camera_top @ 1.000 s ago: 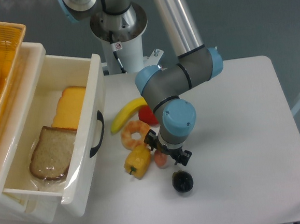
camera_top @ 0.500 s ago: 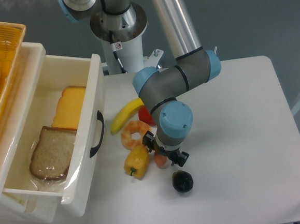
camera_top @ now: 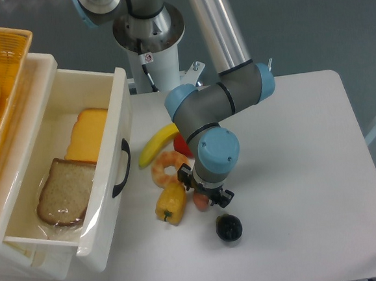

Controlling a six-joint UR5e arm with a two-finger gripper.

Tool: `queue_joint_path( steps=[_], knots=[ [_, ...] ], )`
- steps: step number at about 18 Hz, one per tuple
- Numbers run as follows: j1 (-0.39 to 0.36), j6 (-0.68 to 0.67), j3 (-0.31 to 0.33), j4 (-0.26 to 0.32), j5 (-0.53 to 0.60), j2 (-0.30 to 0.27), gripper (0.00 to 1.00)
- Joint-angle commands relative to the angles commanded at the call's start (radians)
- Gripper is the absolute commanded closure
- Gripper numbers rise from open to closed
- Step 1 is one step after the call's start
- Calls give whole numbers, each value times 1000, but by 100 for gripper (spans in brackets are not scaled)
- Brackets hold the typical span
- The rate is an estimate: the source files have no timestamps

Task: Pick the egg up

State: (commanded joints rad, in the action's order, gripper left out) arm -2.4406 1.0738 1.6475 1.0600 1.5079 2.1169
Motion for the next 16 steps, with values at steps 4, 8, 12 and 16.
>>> queue_joint_path(
  steps=[4,8,12,16],
  knots=[
    [0,-2,0,2,0,-2,64],
    [-3,20,-8,2,-2,-5,68],
    [-12,32,-29,3,-5,-20,68],
    [-14,110,-69,15,-21,-32,68]
  ],
)
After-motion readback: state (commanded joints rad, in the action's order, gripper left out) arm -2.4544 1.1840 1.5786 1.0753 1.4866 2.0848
